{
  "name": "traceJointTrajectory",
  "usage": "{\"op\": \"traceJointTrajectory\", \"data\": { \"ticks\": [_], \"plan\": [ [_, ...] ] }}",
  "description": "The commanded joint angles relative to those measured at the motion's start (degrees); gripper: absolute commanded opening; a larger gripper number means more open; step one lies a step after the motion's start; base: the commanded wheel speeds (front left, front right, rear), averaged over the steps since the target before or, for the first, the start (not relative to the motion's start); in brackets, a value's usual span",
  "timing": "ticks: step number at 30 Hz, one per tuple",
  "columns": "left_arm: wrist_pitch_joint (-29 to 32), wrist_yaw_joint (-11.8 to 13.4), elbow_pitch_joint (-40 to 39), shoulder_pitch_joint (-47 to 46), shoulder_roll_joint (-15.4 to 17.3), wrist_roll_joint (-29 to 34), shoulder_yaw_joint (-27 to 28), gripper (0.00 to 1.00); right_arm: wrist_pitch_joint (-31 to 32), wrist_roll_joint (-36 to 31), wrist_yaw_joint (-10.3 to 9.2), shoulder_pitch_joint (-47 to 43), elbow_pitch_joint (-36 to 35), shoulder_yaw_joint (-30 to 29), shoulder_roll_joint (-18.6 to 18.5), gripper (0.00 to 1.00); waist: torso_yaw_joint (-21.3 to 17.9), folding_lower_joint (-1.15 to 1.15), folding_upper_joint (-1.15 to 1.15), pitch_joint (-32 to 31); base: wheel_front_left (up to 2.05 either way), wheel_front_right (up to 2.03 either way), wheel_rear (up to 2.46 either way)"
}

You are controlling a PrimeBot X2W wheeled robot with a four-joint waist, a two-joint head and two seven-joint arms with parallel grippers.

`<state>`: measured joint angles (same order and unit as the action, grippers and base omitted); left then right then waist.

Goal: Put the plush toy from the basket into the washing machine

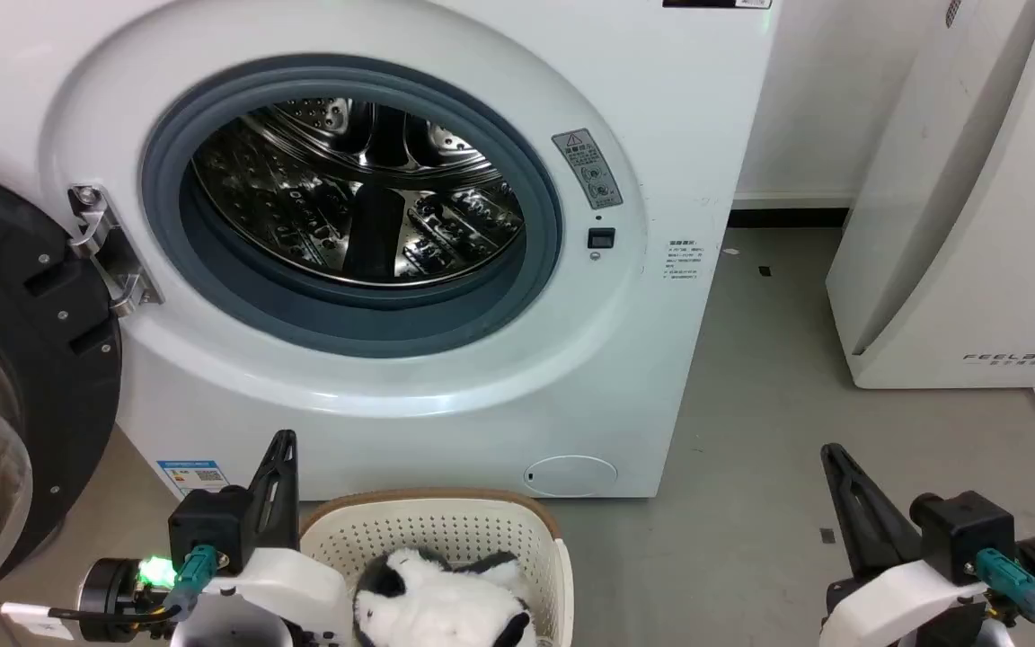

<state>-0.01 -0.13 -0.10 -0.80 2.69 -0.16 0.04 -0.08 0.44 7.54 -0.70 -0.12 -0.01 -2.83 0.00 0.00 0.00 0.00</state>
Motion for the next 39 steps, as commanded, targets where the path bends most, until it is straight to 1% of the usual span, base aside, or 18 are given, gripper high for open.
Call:
{"op": "traceJointTrajectory", "data": {
  "ticks": [1,19,20,29,39],
  "plan": [
    [0.0,0.1,0.1,0.8,0.2,0.2,0.0,0.00,0.1,-0.4,-0.05,0.7,0.1,0.0,0.0,0.00,0.0,0.00,0.00,0.0,0.00,0.00,0.00],
    [0.0,0.1,0.1,0.8,0.2,0.2,0.0,0.00,0.1,-0.4,-0.05,0.7,0.1,0.0,0.0,0.00,0.0,0.00,0.00,0.0,0.00,0.00,0.00],
    [0.0,0.0,0.0,0.0,0.0,0.0,0.0,1.00,0.0,0.0,0.00,0.0,0.0,0.0,0.0,1.00,0.0,0.00,0.00,0.0,0.00,0.00,0.00],
    [-0.8,0.4,0.3,-0.3,0.0,-0.3,-0.4,1.00,-0.8,1.2,0.00,-0.1,-0.3,-0.6,0.0,1.00,0.0,0.00,0.00,0.1,0.00,0.00,0.00],
    [-2.0,0.3,1.9,-1.6,0.6,0.3,-1.7,1.00,-2.0,2.3,-0.01,-0.2,-0.9,-1.2,0.0,1.00,-0.4,0.00,0.00,0.9,0.00,0.00,0.00]
  ]
}}
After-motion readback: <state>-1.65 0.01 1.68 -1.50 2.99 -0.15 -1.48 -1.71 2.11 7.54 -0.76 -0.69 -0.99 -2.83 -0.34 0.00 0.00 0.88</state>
